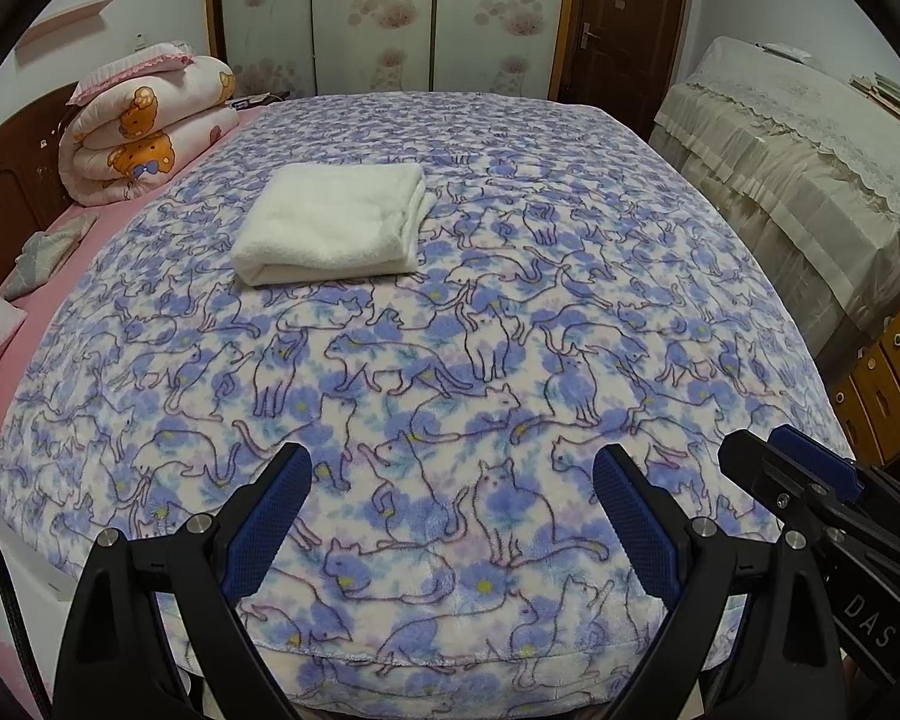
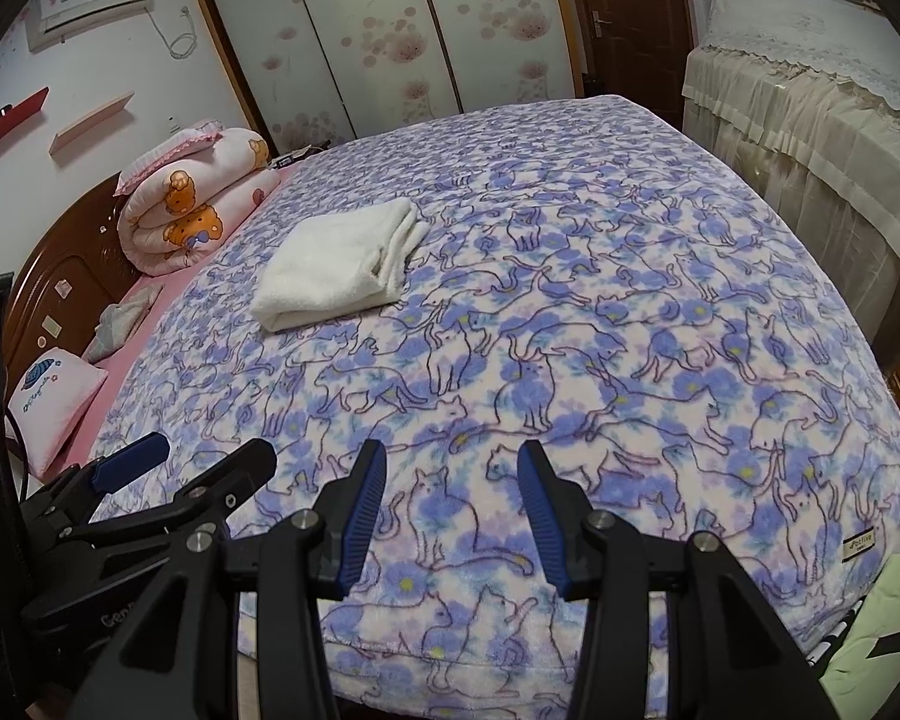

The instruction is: Fold large clothes

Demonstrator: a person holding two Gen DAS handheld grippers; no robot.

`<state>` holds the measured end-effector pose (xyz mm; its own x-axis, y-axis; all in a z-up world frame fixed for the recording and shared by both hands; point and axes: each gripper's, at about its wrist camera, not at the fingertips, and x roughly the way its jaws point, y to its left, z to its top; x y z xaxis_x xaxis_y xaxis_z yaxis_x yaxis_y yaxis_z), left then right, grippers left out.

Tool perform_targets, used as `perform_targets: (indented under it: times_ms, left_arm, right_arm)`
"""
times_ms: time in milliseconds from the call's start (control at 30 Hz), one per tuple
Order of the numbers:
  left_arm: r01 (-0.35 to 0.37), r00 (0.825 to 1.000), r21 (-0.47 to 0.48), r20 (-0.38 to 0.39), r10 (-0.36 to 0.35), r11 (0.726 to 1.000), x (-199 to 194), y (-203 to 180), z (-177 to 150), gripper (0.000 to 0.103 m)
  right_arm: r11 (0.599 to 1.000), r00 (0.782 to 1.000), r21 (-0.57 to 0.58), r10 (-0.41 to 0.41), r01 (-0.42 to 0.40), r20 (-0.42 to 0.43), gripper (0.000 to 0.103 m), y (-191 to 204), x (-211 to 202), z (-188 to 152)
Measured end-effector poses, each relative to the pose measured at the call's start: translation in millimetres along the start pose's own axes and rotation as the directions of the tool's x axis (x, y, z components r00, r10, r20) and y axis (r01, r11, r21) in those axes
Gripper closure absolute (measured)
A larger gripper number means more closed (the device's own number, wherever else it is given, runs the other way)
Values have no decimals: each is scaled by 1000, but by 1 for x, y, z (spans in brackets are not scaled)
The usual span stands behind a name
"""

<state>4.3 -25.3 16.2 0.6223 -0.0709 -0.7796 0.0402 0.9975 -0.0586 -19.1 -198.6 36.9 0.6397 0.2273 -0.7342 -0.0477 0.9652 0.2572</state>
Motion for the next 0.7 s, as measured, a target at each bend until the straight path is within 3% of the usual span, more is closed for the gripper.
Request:
perform_targets:
  times_ms: [700]
  left_arm:
    - [4,1000,-9,-7,-4,1000,8,-3,0,9]
  right_arm:
    - [1000,1000,2,-1,2,-5,57,-1,3,1]
